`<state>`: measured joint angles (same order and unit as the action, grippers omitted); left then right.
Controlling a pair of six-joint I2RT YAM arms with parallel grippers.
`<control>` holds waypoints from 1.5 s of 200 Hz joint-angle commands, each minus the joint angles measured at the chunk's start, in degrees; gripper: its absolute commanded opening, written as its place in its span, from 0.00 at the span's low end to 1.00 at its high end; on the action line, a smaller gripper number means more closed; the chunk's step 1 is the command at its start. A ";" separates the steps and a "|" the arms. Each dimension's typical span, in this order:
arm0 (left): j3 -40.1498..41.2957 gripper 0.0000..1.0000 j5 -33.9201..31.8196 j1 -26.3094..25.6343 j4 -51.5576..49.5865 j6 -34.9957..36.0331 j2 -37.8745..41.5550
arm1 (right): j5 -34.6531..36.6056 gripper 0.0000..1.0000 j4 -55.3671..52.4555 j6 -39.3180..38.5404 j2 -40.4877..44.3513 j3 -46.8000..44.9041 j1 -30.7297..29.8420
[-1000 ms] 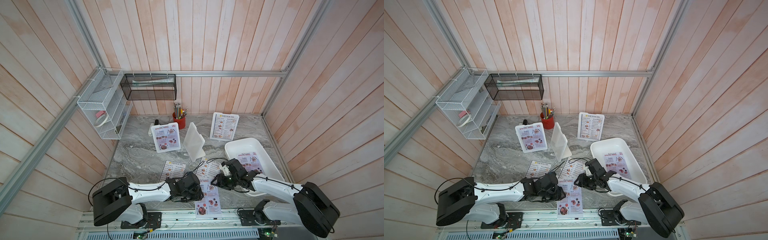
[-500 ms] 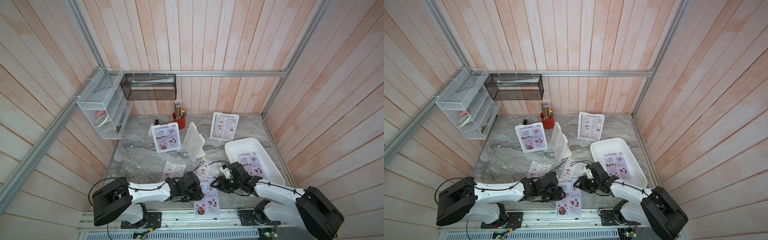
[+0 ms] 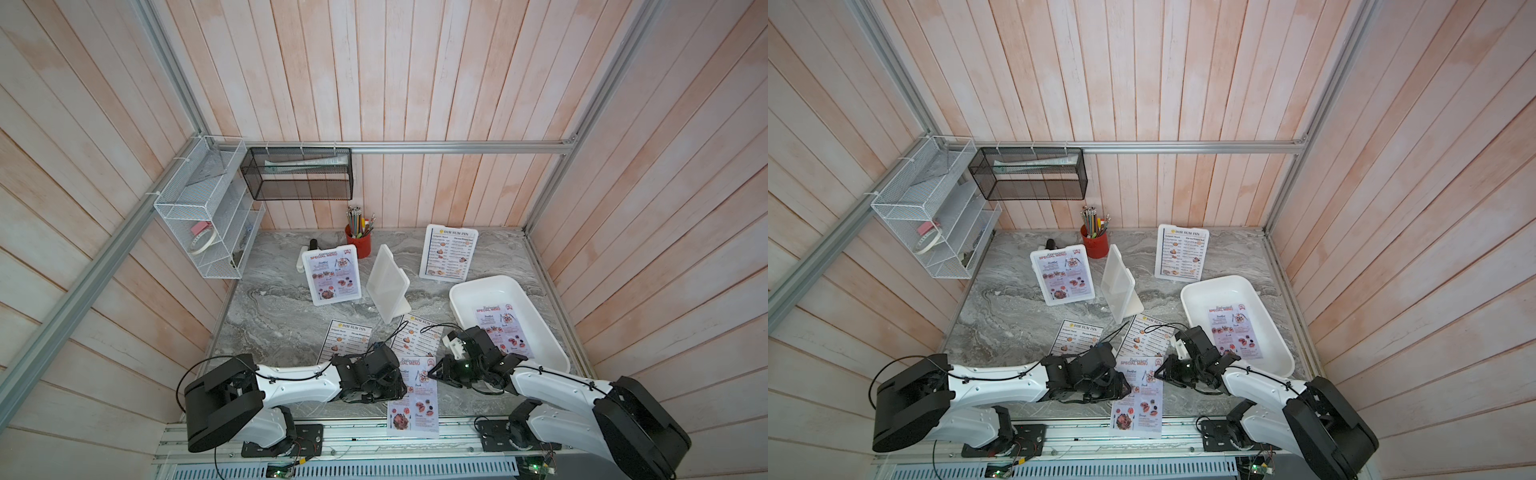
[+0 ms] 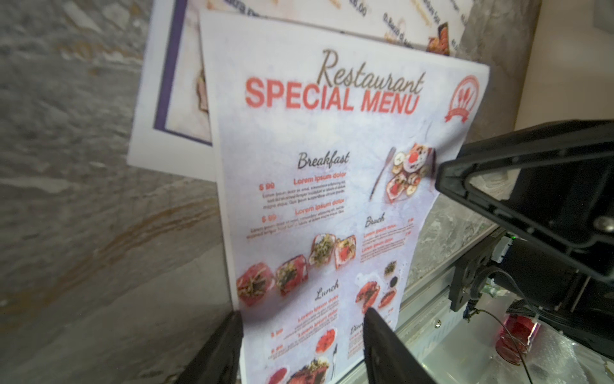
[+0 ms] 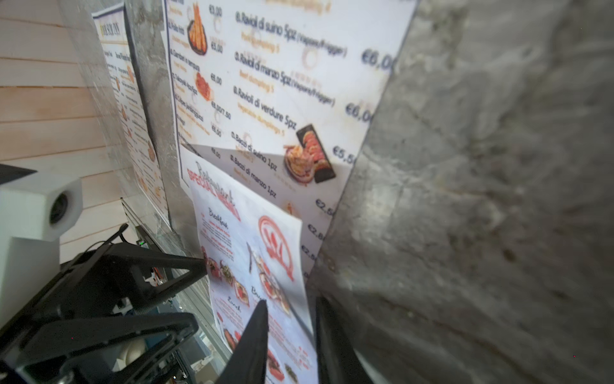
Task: Replace the menus in the menu holders
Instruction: Pick up the menu from the center of the board.
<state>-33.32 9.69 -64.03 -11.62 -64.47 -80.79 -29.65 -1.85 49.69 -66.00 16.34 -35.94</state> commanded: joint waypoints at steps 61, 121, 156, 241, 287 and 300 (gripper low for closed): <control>3.83 0.61 -8.11 1.01 -14.00 2.15 -3.49 | 2.26 0.01 -2.39 -3.24 3.70 0.54 1.80; -0.07 0.67 -10.13 1.45 -19.39 5.27 1.05 | 1.32 0.00 -6.40 -4.21 8.82 4.26 3.34; -6.67 0.73 -9.06 3.53 -22.43 17.21 12.79 | 3.28 0.00 -17.53 -12.65 9.90 16.27 3.51; -22.52 0.82 -3.35 13.29 -25.26 41.44 23.58 | 3.63 0.00 -35.04 -28.15 9.71 42.51 3.56; -22.92 0.86 10.86 22.50 -13.19 48.70 22.59 | 0.25 0.00 -33.45 -28.62 9.77 52.06 3.53; -22.34 0.86 15.22 24.62 -8.16 49.47 22.24 | -1.28 0.00 -32.96 -28.41 9.10 54.02 3.51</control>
<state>-55.81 14.50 -42.44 -29.67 -20.18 -57.93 -27.86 -33.95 22.61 -56.51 66.65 -32.73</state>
